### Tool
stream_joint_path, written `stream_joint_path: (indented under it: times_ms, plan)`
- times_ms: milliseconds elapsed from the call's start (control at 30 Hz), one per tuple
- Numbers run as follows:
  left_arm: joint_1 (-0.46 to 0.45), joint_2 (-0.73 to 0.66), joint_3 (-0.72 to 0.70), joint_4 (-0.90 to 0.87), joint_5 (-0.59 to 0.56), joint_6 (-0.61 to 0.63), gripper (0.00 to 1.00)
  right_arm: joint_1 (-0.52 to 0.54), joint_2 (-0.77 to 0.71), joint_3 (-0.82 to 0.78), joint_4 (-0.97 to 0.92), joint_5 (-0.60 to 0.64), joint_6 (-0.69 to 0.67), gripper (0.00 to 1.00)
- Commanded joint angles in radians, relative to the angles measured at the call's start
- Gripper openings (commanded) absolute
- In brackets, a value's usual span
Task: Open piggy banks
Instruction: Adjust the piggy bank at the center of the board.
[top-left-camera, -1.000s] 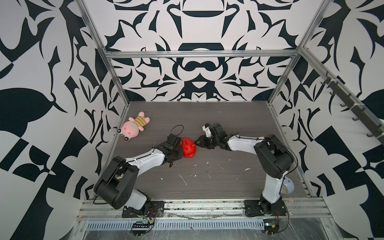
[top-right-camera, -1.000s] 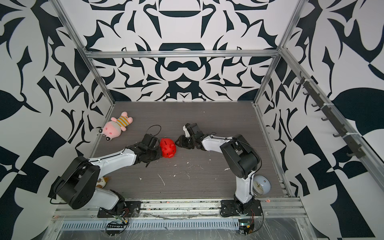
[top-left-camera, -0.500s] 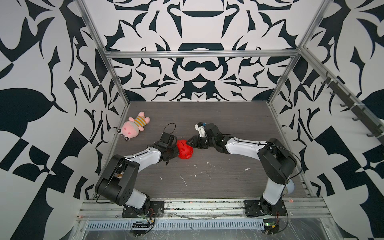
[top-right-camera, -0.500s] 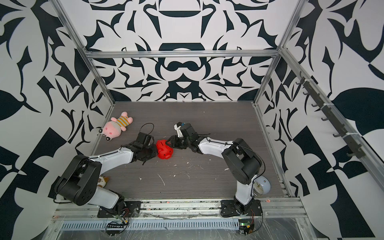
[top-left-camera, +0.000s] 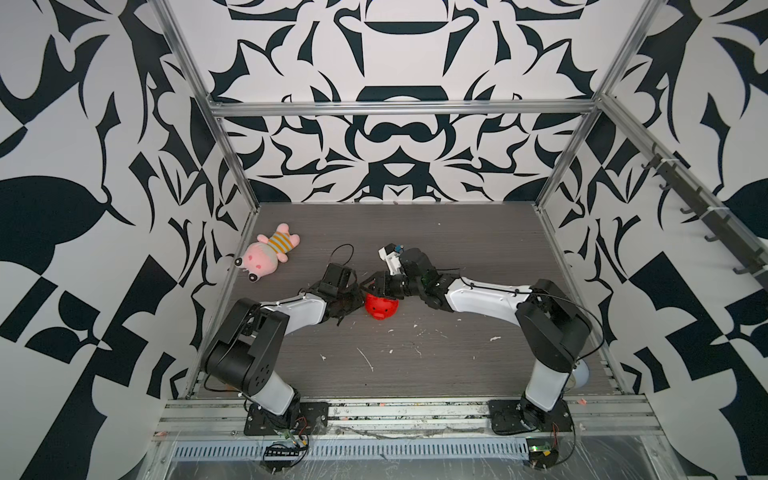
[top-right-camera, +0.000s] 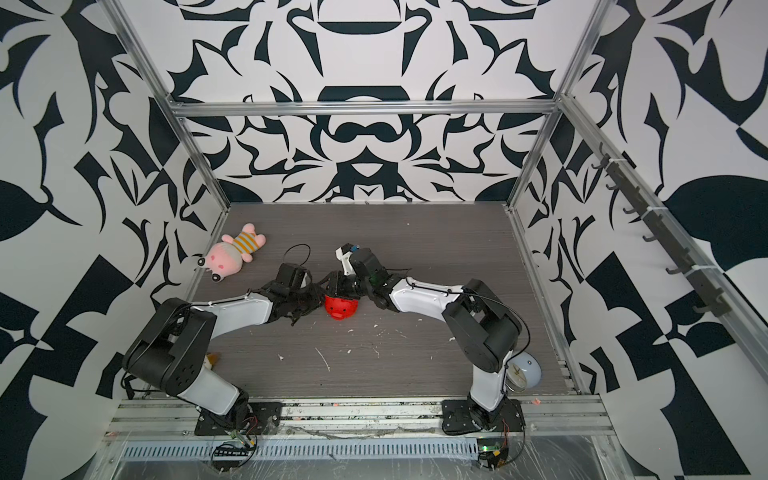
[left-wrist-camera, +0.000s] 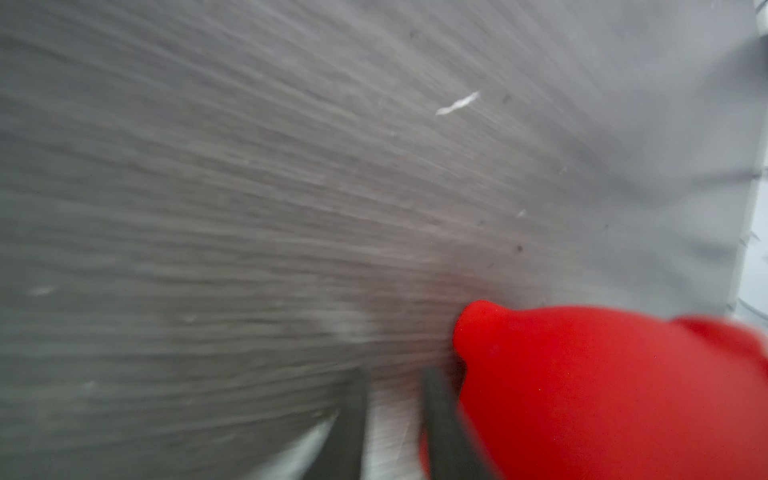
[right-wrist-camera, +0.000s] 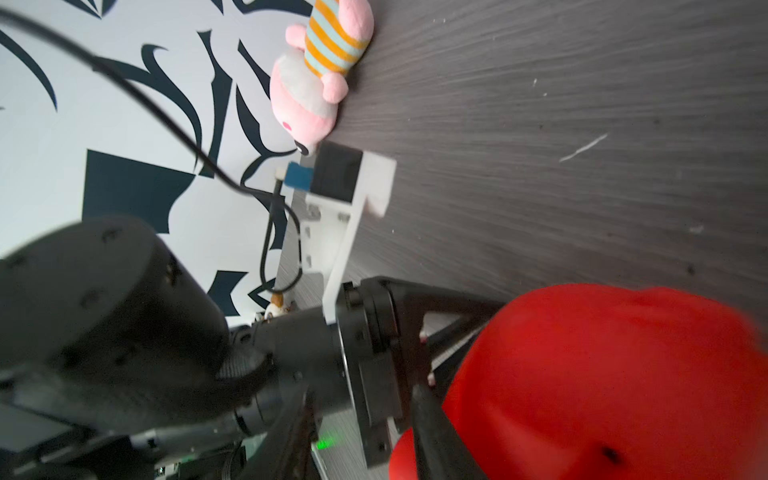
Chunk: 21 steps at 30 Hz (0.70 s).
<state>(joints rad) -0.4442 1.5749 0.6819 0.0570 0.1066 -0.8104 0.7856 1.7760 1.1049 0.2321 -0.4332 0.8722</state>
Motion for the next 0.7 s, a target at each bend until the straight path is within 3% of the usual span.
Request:
stream_joint_path:
  times_ms: [0,100,233,333,433,467,567,667]
  plan:
    - [0.008,-0.028,0.012,-0.057,-0.015,0.036,0.58,-0.060,-0.099,0.001,-0.084,0.033,-0.093,0.44]
    - [0.023,-0.079,0.012,-0.132,-0.026,0.059,0.69,-0.075,-0.131,0.019,-0.186,0.058,-0.176,0.58]
    - [0.025,-0.170,0.010,-0.243,-0.037,0.092,0.62,-0.121,-0.169,-0.042,-0.199,0.040,-0.187,0.76]
    - [0.025,-0.243,0.006,-0.300,-0.043,0.094,0.58,-0.151,-0.205,-0.123,-0.156,0.029,-0.163,0.84]
    - [0.025,-0.292,0.030,-0.330,-0.039,0.099,0.61,-0.151,-0.235,-0.188,-0.131,0.041,-0.139,0.90]
    - [0.025,-0.293,0.045,-0.331,-0.031,0.099,0.64,-0.151,-0.244,-0.215,-0.103,0.039,-0.117,0.99]
    - [0.025,-0.292,0.084,-0.291,0.031,0.091,0.74,-0.149,-0.260,-0.306,0.007,0.034,-0.044,0.99]
    - [0.022,-0.272,0.114,-0.250,0.098,0.088,0.77,-0.140,-0.254,-0.371,0.127,0.035,0.022,0.99]
